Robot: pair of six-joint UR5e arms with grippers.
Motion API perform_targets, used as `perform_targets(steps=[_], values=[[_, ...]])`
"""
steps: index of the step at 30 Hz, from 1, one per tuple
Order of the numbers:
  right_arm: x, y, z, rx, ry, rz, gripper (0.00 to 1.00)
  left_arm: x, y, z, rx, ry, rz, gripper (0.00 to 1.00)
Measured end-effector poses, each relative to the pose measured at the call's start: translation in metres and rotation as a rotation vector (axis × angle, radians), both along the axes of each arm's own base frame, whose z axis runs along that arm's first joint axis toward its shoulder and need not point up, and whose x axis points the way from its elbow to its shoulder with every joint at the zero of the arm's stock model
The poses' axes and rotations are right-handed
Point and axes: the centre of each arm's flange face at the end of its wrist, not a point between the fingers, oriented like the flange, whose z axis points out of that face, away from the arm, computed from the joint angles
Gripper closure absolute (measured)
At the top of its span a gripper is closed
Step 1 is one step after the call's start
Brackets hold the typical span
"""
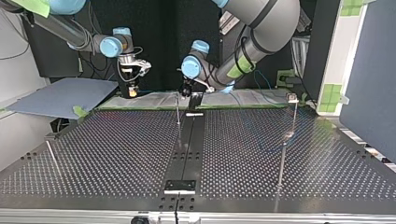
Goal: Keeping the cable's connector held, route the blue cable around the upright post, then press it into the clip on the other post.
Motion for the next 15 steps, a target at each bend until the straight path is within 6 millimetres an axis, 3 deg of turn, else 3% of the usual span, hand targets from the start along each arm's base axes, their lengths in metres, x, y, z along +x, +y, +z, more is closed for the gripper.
perform_targets(steps=[7, 15], values=[[-0.001, 0.003, -0.021, 0.027, 0.014, 0.003, 1.0, 0.002, 0.001, -0.001, -0.007, 0.002, 0.001, 1.0], [-0.001, 0.002, -0.023, 0.029, 0.011, 0.003, 1.0, 0.001, 0.002, -0.004, -0.017, 0.009, 0.007, 1.0]])
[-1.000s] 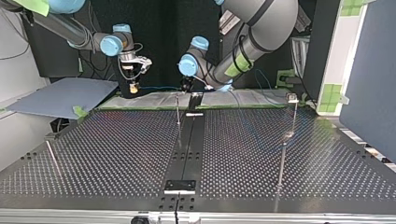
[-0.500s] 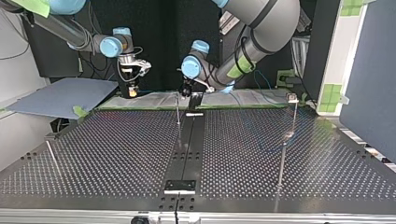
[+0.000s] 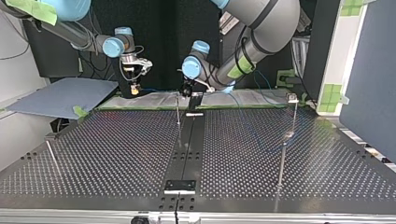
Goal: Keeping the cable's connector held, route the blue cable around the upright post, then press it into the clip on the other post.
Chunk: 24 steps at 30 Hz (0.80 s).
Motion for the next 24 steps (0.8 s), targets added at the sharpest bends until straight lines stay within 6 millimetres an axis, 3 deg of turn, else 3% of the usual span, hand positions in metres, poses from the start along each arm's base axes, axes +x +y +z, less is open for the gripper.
perform_targets(steps=[10, 24], values=[[0.001, -0.002, 0.0, -0.001, -0.002, 0.004, 1.0, -0.002, 0.006, -0.025, 0.023, 0.028, -0.004, 1.0], [0.003, -0.011, 0.005, -0.009, -0.001, 0.004, 1.0, 0.003, 0.011, -0.027, 0.024, 0.038, -0.02, 1.0]])
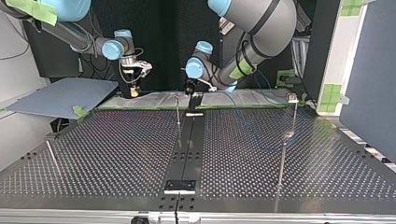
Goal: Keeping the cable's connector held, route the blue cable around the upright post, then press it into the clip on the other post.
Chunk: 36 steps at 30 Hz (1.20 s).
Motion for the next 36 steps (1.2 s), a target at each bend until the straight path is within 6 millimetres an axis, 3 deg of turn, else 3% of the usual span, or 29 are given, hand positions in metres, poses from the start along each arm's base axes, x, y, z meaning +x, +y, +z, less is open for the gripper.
perform_targets(steps=[17, 24, 30, 36], values=[[-0.002, -0.016, 0.006, -0.02, -0.009, -0.011, 1.0, 0.027, -0.01, 0.022, -0.04, -0.026, 0.003, 1.0], [-0.002, -0.021, 0.007, -0.032, -0.009, -0.012, 1.0, 0.034, -0.005, 0.022, -0.099, -0.009, 0.011, 1.0], [-0.002, -0.019, -0.011, -0.004, 0.008, -0.005, 1.0, 0.04, -0.001, 0.02, -0.141, -0.006, 0.014, 1.0], [-0.001, -0.023, -0.013, -0.001, 0.012, -0.003, 1.0, 0.04, 0.004, 0.004, -0.153, 0.026, 0.02, 1.0]])
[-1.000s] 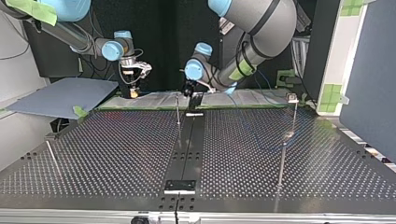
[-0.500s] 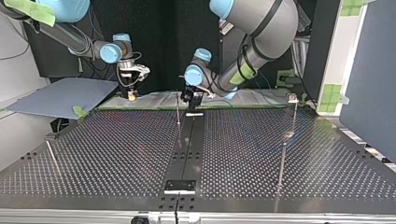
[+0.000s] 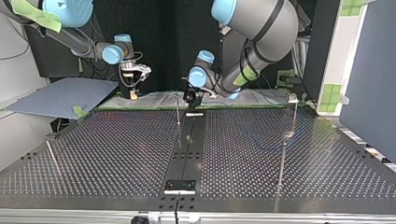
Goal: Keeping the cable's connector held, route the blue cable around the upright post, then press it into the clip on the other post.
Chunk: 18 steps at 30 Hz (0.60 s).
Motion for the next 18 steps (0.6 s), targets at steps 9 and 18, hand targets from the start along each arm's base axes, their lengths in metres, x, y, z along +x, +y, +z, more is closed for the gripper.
perform_targets(steps=[9, 18], values=[[0.001, -0.005, 0.001, -0.009, -0.004, 0.0, 1.0, 0.004, 0.007, -0.009, -0.002, 0.017, 0.013, 1.0], [0.002, -0.013, 0.004, -0.016, -0.011, -0.002, 1.0, 0.019, 0.006, 0.0, -0.022, -0.001, 0.01, 1.0]])
